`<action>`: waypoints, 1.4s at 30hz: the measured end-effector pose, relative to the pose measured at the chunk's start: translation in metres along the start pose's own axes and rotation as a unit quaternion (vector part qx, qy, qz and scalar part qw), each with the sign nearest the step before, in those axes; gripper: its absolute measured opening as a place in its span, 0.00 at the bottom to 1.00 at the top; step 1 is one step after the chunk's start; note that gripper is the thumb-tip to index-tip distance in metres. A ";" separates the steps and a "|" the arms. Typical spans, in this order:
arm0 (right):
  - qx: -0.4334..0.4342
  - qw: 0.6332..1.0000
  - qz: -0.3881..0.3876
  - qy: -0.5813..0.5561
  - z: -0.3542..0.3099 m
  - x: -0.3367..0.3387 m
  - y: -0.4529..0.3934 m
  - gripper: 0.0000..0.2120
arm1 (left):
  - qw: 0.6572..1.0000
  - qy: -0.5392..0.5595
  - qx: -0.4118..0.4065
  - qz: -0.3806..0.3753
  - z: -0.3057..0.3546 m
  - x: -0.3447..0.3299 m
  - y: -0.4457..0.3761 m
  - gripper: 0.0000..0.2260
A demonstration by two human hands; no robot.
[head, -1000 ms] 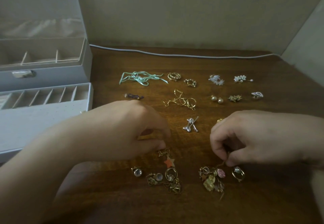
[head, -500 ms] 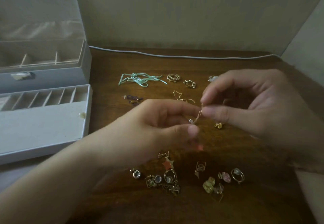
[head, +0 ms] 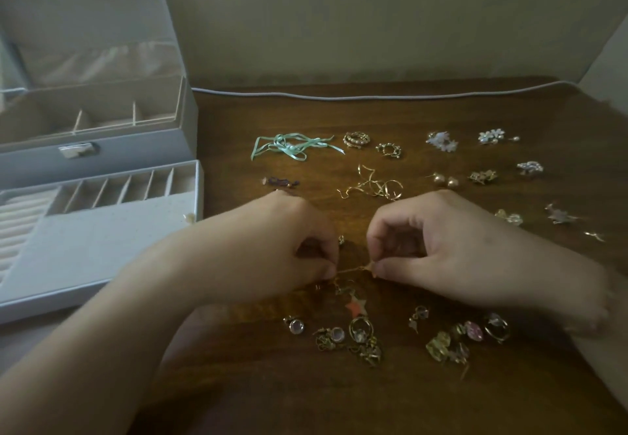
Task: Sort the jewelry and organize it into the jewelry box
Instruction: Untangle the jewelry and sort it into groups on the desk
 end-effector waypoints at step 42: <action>0.078 0.995 -0.021 0.053 -0.010 0.036 0.019 0.03 | 0.994 0.042 -0.080 -0.067 0.005 0.000 0.006 0.10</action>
Point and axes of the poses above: each hand's wrist, its own y-axis away from the middle knuckle, its own x-axis out of the back of the hand, z = x × y, the point moved 4 cm from there along -y, towards the middle knuckle, and after that the axes turned 1 degree about y, right-handed, at the moved point
